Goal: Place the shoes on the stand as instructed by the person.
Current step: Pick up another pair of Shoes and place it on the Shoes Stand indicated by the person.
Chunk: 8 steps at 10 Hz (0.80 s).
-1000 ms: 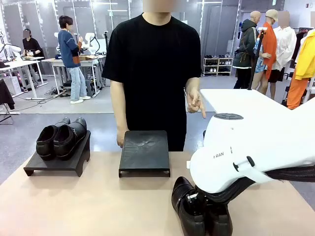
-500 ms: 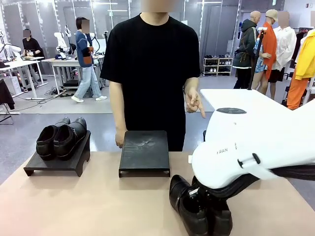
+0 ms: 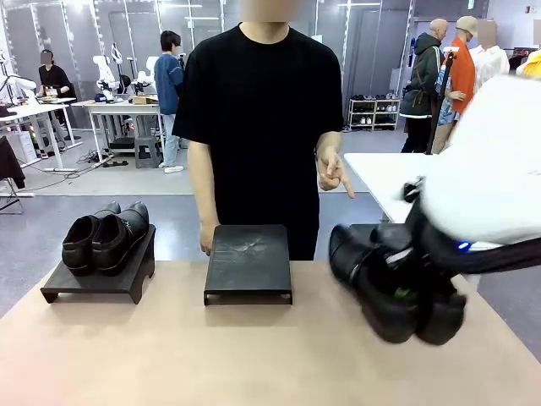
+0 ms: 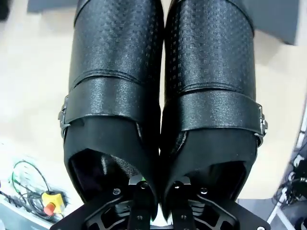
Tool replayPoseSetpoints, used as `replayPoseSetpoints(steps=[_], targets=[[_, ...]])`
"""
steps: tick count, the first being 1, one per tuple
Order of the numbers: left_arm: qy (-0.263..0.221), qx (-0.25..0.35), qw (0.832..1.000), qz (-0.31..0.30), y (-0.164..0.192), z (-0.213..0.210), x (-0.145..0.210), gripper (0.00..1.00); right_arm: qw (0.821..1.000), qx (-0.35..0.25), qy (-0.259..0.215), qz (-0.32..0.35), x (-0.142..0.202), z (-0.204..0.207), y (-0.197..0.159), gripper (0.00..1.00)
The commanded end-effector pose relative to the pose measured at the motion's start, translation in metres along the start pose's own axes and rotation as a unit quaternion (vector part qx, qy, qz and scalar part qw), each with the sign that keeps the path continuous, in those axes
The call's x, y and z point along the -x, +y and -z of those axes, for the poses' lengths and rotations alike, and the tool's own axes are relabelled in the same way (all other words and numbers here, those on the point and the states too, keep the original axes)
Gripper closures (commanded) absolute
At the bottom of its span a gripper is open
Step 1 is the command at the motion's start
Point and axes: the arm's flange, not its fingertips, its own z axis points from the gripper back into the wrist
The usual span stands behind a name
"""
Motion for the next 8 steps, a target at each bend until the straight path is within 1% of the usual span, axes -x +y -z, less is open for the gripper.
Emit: replayPoseSetpoints(steps=[1, 3, 5, 6, 7, 8], targets=[[-0.002, 0.008, 1.0, 0.008, -0.002, 0.001, 0.002, 0.0, 0.998, 0.007, -0.058, -0.011, -0.005, -0.03, -0.035, 1.0], [-0.002, 0.008, 1.0, 0.008, -0.002, 0.001, 0.002, 0.0, 0.997, 0.005, -0.08, -0.016, -0.018, -0.046, -0.059, 1.0], [-0.002, 0.008, 1.0, 0.008, -0.002, 0.001, 0.002, 0.0, 0.996, 0.006, -0.091, -0.007, -0.022, -0.047, -0.072, 1.0], [-0.002, 0.008, 1.0, 0.008, -0.002, 0.001, 0.002, 0.0, 0.994, 0.002, -0.109, 0.028, -0.015, -0.048, -0.07, 1.0], [-0.002, 0.008, 1.0, 0.008, -0.002, 0.001, 0.002, 0.0, 0.997, 0.005, -0.074, 0.0, -0.013, -0.045, -0.071, 1.0], [-0.002, 0.008, 1.0, 0.008, -0.002, 0.001, 0.002, 0.0, 0.997, 0.005, -0.074, 0.0, -0.013, -0.045, -0.071, 1.0]])
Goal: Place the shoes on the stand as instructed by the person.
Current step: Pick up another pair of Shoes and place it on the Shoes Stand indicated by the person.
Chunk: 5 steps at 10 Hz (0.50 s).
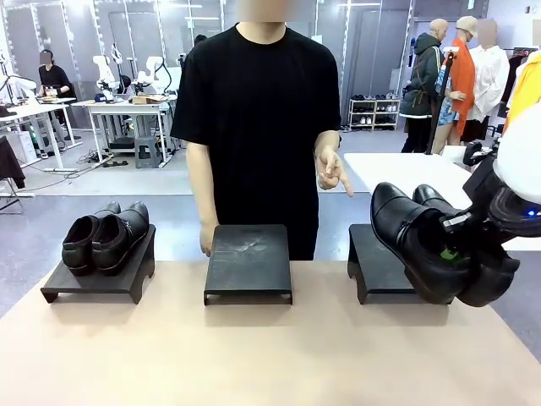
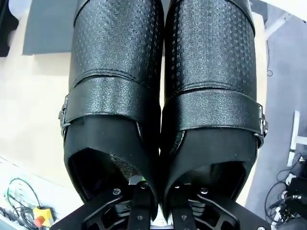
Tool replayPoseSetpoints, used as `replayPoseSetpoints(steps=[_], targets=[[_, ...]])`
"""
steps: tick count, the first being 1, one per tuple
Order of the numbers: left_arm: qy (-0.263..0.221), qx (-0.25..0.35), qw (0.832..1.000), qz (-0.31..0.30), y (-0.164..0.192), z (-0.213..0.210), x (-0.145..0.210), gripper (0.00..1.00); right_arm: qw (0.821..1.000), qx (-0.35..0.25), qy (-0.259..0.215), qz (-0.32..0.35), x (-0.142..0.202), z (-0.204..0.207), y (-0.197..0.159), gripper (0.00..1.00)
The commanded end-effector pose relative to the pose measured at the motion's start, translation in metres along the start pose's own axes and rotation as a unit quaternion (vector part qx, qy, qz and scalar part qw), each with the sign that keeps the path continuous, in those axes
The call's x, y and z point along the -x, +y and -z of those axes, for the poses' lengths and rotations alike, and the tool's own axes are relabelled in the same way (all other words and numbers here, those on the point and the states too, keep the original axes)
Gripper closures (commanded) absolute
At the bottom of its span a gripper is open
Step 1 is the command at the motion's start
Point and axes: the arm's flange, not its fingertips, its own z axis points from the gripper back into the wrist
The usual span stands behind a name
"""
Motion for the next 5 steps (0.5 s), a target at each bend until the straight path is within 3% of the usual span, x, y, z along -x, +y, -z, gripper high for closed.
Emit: replayPoseSetpoints(steps=[1, 2, 5], targets=[[-0.002, 0.008, 1.0, 0.008, -0.002, 0.001, 0.002, 0.0, 1.0, 0.0, -0.005, -0.005, -0.001, -0.006, 0.002, 1.0], [-0.002, 0.008, 1.0, 0.008, -0.002, 0.001, 0.002, 0.0, 1.0, 0.0, 0.0, 0.0, 0.0, 0.0, 0.0, 0.91], [-0.002, 0.008, 1.0, 0.008, -0.002, 0.001, 0.002, 0.0, 0.999, 0.009, -0.046, 0.012, -0.046, 0.026, -0.025, 0.91]])
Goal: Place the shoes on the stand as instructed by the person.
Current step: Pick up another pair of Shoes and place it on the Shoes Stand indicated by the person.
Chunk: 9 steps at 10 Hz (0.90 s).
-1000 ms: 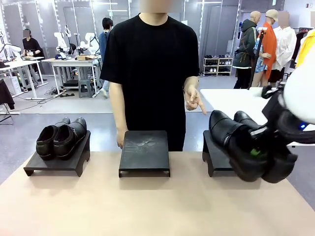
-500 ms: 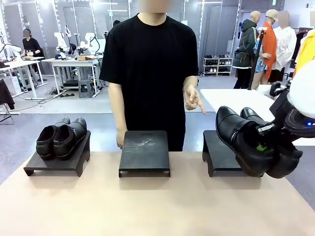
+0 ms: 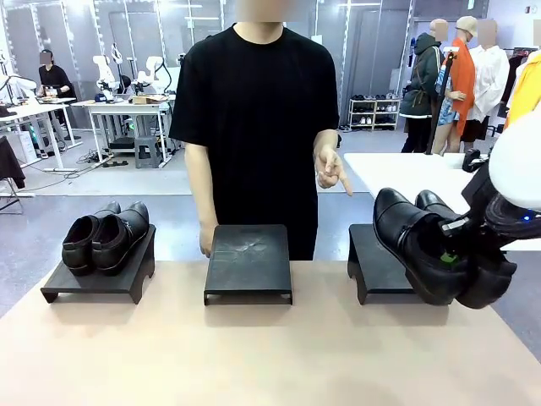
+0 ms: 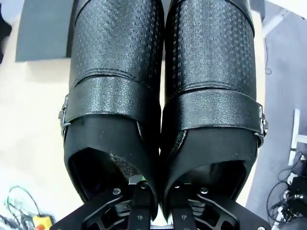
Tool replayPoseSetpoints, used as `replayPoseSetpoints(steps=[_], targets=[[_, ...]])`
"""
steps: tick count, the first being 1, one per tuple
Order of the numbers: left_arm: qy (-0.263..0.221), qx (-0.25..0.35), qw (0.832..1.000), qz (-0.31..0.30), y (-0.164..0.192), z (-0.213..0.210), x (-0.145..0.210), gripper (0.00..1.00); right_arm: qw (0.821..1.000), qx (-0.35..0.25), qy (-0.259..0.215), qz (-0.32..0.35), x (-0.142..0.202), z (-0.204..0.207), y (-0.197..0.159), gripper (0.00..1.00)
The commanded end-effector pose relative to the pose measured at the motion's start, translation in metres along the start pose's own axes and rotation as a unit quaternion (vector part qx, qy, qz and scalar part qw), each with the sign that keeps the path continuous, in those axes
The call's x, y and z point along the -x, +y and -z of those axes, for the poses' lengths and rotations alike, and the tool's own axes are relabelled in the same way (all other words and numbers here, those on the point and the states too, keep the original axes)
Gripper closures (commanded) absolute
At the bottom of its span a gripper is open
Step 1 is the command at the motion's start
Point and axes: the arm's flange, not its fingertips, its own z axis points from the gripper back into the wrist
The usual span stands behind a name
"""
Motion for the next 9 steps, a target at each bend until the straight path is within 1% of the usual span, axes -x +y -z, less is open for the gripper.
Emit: replayPoseSetpoints(steps=[1, 3, 4, 6, 9], targets=[[-0.002, 0.008, 1.0, 0.008, -0.001, 0.001, 0.002, 0.0, 0.999, 0.0, -0.039, 0.001, -0.049, 0.014, -0.015, 0.91], [-0.002, 0.008, 1.0, 0.008, -0.001, 0.001, 0.002, 0.0, 0.999, -0.004, -0.038, -0.001, -0.085, 0.039, -0.024, 0.91], [-0.002, 0.008, 1.0, 0.008, -0.001, 0.001, 0.002, 0.0, 0.999, 0.012, -0.04, -0.002, -0.1, 0.054, -0.026, 0.91], [-0.002, 0.008, 1.0, 0.008, -0.001, 0.001, 0.002, 0.0, 0.999, 0.01, -0.043, -0.003, -0.118, 0.078, -0.027, 0.91], [-0.002, 0.008, 1.0, 0.008, -0.001, 0.001, 0.002, 0.0, 0.998, 0.022, -0.054, -0.002, -0.131, 0.118, -0.025, 0.91]])
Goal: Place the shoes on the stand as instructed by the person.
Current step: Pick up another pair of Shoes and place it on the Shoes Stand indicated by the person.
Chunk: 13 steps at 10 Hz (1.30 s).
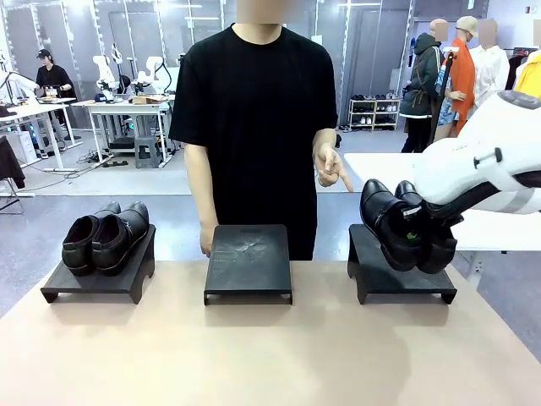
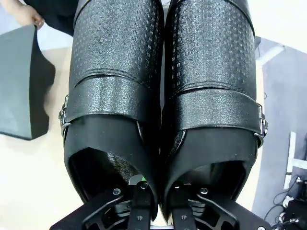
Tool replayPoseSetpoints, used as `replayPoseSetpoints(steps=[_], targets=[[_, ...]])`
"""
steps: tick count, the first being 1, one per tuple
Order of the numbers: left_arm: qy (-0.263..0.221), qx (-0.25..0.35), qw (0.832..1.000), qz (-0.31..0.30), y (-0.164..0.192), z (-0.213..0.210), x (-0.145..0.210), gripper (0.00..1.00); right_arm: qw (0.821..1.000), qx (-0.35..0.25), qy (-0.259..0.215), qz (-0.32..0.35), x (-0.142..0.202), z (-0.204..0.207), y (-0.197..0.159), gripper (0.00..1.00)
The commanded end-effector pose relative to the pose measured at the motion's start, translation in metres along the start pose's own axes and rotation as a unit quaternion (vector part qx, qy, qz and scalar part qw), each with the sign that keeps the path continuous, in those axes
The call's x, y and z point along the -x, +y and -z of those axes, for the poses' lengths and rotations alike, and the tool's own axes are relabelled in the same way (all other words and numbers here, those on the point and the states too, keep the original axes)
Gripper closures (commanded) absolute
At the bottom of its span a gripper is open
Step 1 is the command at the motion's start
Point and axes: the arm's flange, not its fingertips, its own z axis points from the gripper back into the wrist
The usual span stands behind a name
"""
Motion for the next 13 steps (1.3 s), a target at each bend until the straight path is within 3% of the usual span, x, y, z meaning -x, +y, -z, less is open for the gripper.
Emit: replayPoseSetpoints(steps=[1, 6, 9, 11, 13], targets=[[-0.001, 0.008, 1.0, 0.008, -0.001, 0.001, 0.002, 0.0, 1.0, 0.007, -0.026, -0.013, -0.014, 0.009, 0.001, 0.91], [-0.001, 0.008, 1.0, 0.008, -0.001, 0.001, 0.002, 0.0, 0.999, 0.01, -0.033, 0.004, -0.022, 0.044, -0.005, 0.91], [-0.001, 0.008, 1.0, 0.008, -0.001, 0.001, 0.002, 0.0, 1.0, 0.014, -0.01, 0.007, -0.018, 0.063, -0.005, 0.91], [-0.001, 0.008, 1.0, 0.008, -0.001, 0.001, 0.002, 0.0, 1.0, 0.025, -0.011, 0.011, -0.018, 0.072, -0.006, 0.73], [-0.001, 0.008, 1.0, 0.008, -0.001, 0.001, 0.002, 0.0, 1.0, 0.023, -0.009, 0.013, -0.015, 0.077, -0.005, 0.41]])
